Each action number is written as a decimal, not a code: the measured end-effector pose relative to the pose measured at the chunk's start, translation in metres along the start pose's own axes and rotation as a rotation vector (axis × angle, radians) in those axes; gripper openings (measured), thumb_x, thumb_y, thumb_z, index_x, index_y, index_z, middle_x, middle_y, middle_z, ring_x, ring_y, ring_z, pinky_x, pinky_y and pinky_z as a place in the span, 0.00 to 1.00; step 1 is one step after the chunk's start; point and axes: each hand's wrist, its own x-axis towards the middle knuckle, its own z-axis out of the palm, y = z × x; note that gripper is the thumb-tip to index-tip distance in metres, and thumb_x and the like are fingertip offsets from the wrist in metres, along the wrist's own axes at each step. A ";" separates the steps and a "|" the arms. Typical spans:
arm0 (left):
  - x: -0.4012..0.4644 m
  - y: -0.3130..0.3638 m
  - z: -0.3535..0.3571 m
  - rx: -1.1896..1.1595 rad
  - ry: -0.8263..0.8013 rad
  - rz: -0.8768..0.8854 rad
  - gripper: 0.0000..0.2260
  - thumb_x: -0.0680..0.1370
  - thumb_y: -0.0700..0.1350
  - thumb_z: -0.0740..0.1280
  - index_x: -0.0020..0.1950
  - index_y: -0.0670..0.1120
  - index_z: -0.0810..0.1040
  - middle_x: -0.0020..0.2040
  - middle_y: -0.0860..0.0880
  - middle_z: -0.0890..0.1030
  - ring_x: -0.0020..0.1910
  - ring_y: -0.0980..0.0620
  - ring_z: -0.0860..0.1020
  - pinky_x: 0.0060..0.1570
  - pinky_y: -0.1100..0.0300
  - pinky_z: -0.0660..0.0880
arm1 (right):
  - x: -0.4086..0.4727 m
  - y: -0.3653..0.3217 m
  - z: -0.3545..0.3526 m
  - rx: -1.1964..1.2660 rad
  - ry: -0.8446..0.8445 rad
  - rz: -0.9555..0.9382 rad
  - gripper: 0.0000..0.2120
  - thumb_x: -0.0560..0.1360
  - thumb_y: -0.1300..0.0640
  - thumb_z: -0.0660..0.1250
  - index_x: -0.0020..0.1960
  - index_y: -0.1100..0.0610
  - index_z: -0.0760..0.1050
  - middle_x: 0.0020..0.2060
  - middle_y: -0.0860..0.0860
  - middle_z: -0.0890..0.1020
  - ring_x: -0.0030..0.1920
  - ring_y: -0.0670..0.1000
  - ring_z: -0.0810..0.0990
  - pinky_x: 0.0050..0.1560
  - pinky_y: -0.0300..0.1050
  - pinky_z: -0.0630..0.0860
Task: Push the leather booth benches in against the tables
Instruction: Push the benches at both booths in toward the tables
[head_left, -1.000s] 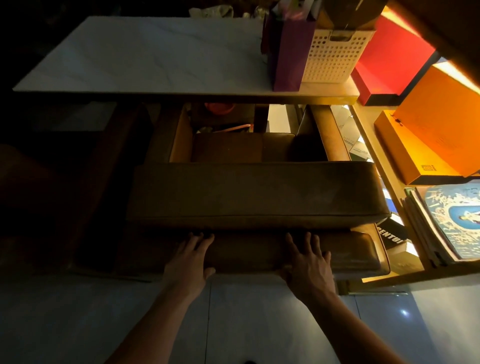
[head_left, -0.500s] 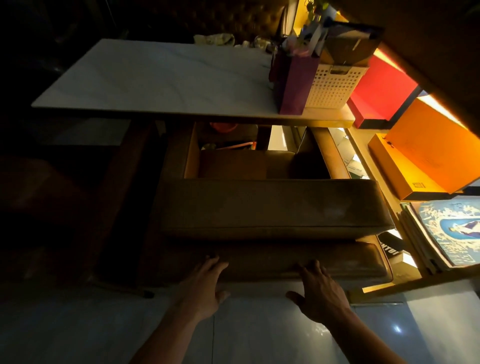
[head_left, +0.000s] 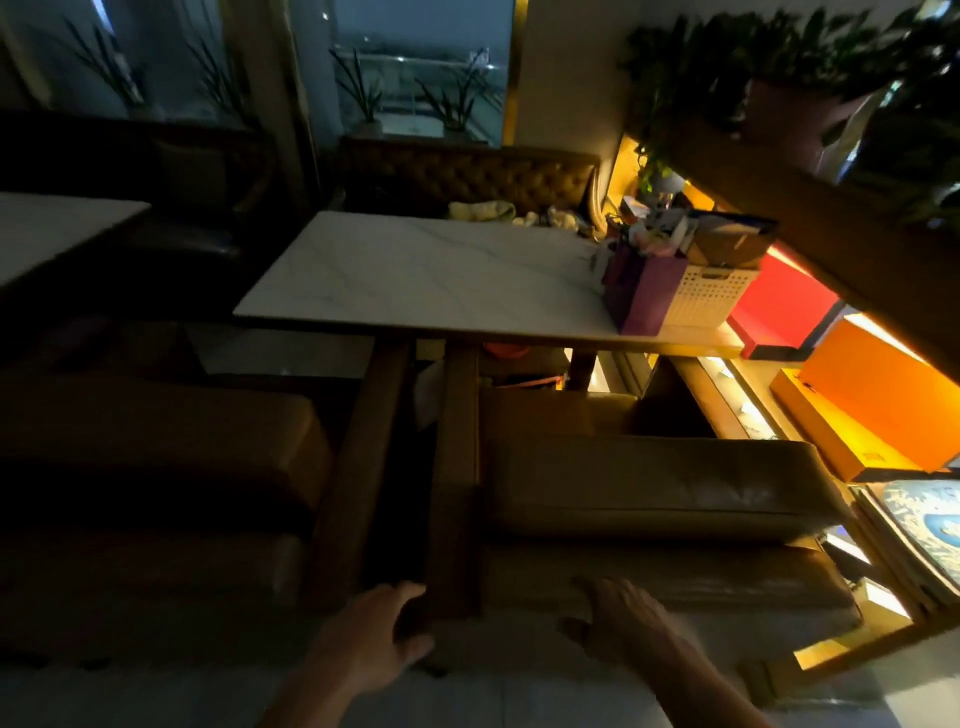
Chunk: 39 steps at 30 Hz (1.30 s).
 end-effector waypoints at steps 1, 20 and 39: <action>-0.010 -0.012 -0.010 -0.013 0.011 0.000 0.29 0.76 0.63 0.66 0.74 0.60 0.61 0.72 0.55 0.68 0.68 0.54 0.69 0.64 0.56 0.68 | -0.003 -0.017 -0.001 0.008 0.005 -0.004 0.31 0.72 0.34 0.65 0.73 0.43 0.68 0.68 0.49 0.77 0.67 0.53 0.76 0.62 0.47 0.75; -0.100 -0.264 -0.087 -0.243 0.377 -0.211 0.29 0.74 0.63 0.68 0.72 0.59 0.65 0.69 0.55 0.72 0.66 0.55 0.72 0.64 0.57 0.70 | 0.054 -0.290 0.044 -0.092 -0.158 -0.251 0.22 0.76 0.44 0.64 0.69 0.46 0.71 0.67 0.53 0.76 0.65 0.58 0.76 0.64 0.53 0.75; -0.007 -0.453 -0.197 0.133 0.328 -0.292 0.38 0.70 0.60 0.74 0.76 0.53 0.63 0.74 0.45 0.67 0.72 0.43 0.65 0.68 0.49 0.66 | 0.156 -0.455 0.127 -0.010 -0.013 -0.244 0.36 0.75 0.34 0.63 0.77 0.45 0.54 0.77 0.55 0.61 0.76 0.61 0.58 0.75 0.60 0.59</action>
